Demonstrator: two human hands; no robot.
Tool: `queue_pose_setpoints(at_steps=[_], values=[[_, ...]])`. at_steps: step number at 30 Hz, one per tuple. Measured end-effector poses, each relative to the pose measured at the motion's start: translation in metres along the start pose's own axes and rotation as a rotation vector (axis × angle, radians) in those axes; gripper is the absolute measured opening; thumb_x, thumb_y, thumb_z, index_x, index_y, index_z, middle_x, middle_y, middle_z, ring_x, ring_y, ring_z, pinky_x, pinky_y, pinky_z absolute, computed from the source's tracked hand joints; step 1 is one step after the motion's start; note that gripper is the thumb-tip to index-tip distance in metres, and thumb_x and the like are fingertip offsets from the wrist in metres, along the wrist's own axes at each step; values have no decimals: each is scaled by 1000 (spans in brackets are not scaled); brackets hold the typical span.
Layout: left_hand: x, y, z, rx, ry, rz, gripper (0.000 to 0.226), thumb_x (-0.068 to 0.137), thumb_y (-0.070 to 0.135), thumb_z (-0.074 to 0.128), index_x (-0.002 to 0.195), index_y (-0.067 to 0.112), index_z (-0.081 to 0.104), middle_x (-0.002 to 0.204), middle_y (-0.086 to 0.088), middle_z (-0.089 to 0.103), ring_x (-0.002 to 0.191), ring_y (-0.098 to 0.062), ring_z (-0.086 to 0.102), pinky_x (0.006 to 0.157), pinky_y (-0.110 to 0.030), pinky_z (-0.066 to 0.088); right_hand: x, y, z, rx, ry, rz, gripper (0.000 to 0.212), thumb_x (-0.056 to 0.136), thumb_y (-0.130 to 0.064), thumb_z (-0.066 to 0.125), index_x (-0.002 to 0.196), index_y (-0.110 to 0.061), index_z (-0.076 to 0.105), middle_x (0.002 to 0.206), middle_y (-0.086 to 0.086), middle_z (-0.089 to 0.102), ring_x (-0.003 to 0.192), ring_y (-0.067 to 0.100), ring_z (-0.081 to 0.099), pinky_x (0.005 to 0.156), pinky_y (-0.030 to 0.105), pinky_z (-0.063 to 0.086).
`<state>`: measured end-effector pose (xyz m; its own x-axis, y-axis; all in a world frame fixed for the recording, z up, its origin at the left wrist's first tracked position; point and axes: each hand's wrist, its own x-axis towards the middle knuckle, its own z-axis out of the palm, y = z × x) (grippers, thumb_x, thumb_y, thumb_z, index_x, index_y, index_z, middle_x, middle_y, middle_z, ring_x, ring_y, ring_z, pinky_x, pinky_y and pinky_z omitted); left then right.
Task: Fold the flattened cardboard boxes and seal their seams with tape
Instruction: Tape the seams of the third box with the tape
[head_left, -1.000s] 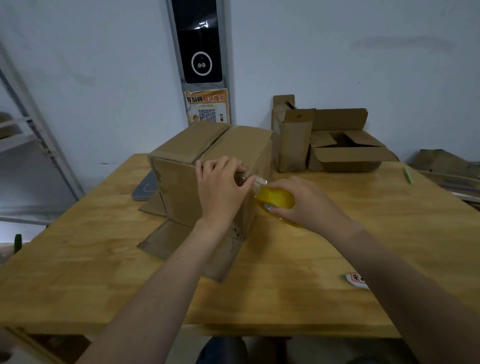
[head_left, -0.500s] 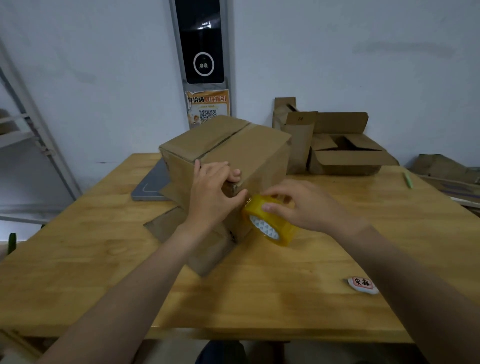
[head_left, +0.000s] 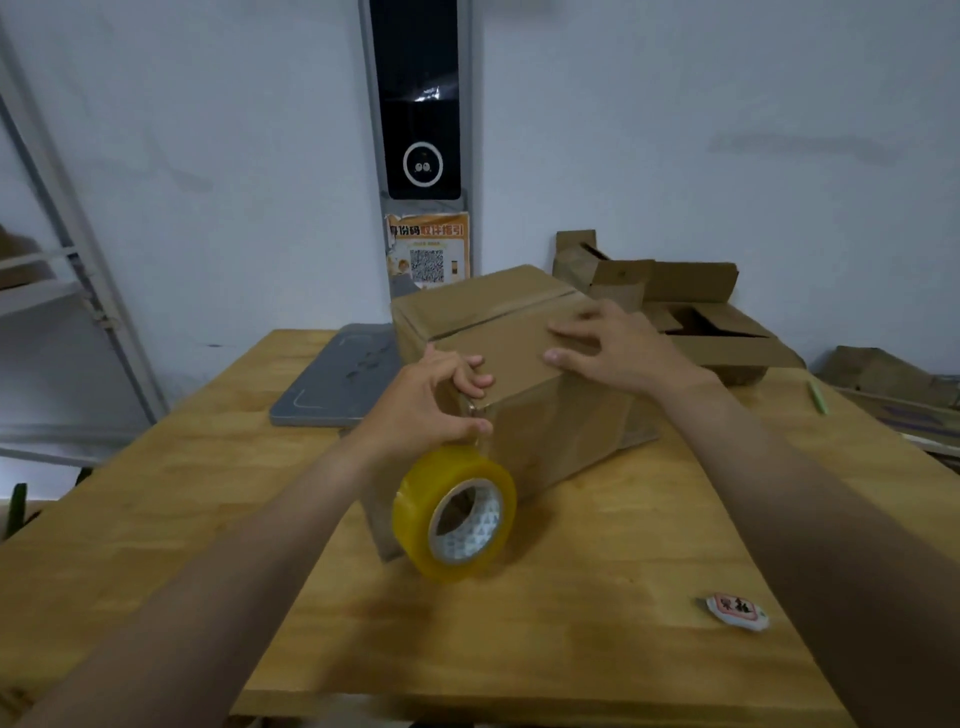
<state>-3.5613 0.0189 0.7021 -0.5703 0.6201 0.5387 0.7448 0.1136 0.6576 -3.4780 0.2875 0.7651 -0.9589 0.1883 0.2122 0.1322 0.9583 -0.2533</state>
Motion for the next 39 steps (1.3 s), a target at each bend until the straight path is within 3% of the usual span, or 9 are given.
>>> queue_pose_setpoints(at_steps=[4,7,13,16,20,24,28,33,39], values=[[12,0,2,-62,-34,-6,36,71,3,92,84,-1,59,116,3,71,129,0,57,112,-42,45,-21,8,-1,23,23,92,66,83,-85,45,140,-53,52,150,-7,35,134,39,31,111,61,33],[23,-2,9,-57,4,-14,39,70,5,92,81,7,55,119,-4,68,124,-2,61,104,-38,53,-39,13,6,35,82,146,60,88,-81,45,141,-54,51,146,-7,33,132,37,27,107,58,33],[30,-1,10,-8,24,-53,41,66,12,94,81,11,56,131,0,67,119,1,63,103,-30,53,-48,8,5,-97,102,165,58,94,-77,37,144,-50,47,146,-1,35,128,40,33,107,57,30],[28,-1,11,-5,28,-70,42,63,15,95,85,12,59,135,3,64,118,1,65,103,-31,53,-40,-13,1,-282,133,-7,60,97,-73,34,137,-36,59,140,3,49,128,38,42,107,52,31],[25,-5,12,5,33,-18,52,64,20,96,102,24,62,125,0,67,122,-9,63,107,-39,51,-21,-50,8,32,35,-370,41,100,-55,52,131,-32,63,132,-1,56,126,23,46,104,41,38],[25,-9,12,-71,120,34,74,59,30,100,113,42,51,128,-8,50,123,-24,58,109,-42,49,3,-67,14,101,8,-413,40,94,-63,52,118,-35,68,115,-4,61,113,18,51,101,45,42],[24,-23,18,42,190,49,89,56,34,100,122,21,41,126,-1,36,122,-14,50,106,-25,48,10,-72,18,-105,87,-478,49,89,-73,53,127,-45,66,97,-9,51,95,13,45,77,34,36],[14,-28,27,301,304,-93,98,52,76,82,116,18,37,116,0,39,106,-15,42,89,-27,43,12,-77,13,-326,124,-526,64,80,-84,51,131,-48,63,89,-13,41,82,7,40,59,29,23],[-2,-7,33,313,260,-521,85,61,67,87,111,21,35,107,6,44,103,-18,44,84,-37,41,9,-76,18,-326,87,-483,66,80,-80,57,139,-49,55,100,-10,42,100,15,47,73,34,35]])
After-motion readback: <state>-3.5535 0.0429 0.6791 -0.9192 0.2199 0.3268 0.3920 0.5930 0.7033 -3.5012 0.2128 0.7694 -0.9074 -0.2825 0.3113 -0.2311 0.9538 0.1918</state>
